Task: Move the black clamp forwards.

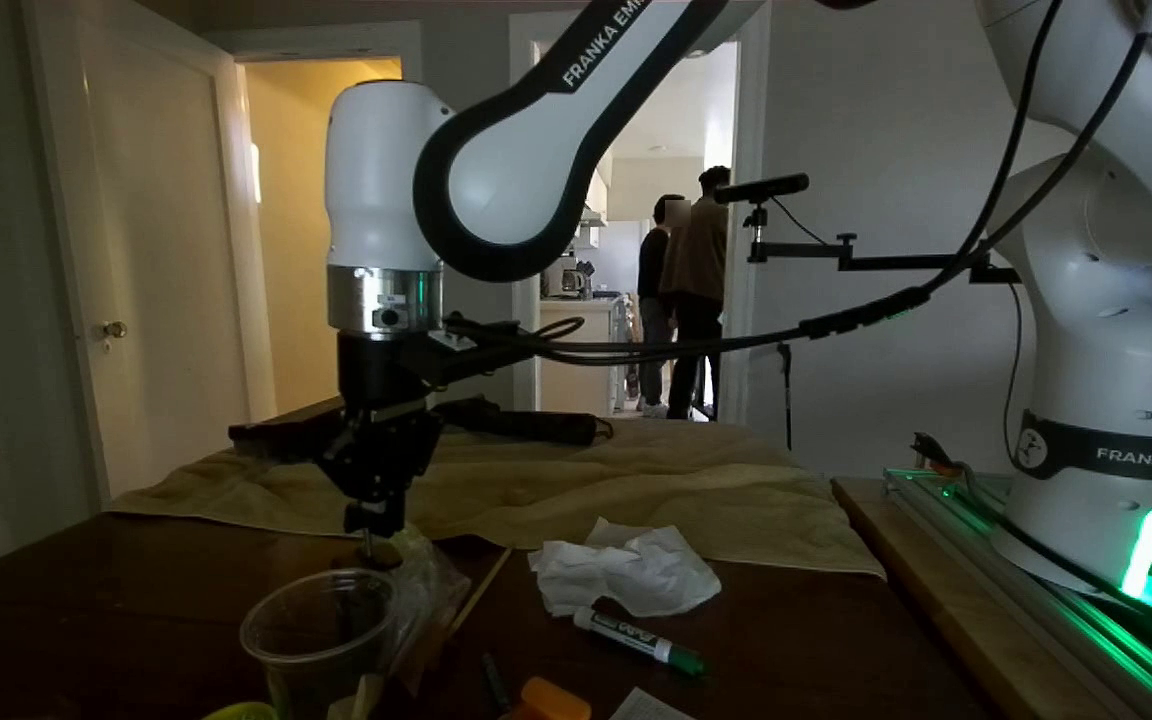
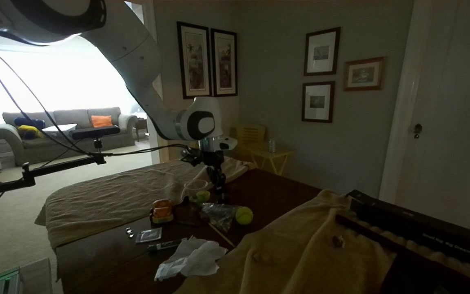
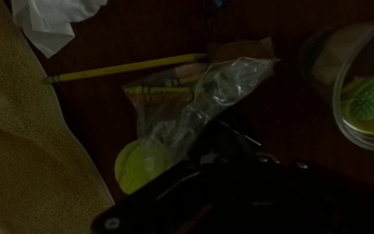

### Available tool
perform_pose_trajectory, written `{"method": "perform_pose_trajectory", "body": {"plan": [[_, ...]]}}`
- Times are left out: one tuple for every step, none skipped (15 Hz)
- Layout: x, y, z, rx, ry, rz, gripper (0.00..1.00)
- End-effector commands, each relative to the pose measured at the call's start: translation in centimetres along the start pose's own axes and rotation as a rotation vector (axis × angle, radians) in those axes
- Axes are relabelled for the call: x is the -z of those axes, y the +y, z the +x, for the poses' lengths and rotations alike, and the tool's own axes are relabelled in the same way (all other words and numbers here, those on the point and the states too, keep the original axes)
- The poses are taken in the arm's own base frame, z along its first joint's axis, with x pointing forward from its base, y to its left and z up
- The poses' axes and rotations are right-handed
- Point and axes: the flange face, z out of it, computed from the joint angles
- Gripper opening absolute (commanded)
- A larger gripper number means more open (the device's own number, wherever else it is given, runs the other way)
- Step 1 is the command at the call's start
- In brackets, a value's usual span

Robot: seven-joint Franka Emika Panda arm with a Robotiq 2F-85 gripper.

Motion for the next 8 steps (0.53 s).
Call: {"method": "perform_pose_trajectory", "body": {"plan": [[0.4,0.41,-0.29,0.11,-0.032,0.036,0.04],[0.37,0.47,-0.27,0.156,-0.039,0.046,0.04],[0.34,0.51,-0.28,0.221,-0.051,0.065,0.04],[0.25,0.54,-0.29,0.273,-0.057,0.077,0.04],[0.16,0.61,-0.25,0.323,-0.063,0.093,0.04],[0.03,0.7,-0.19,0.375,-0.072,0.106,0.04],[-0.1,0.82,-0.09,0.424,-0.078,0.122,0.04],[-0.08,0.94,0.01,0.476,-0.086,0.133,0.04]]}}
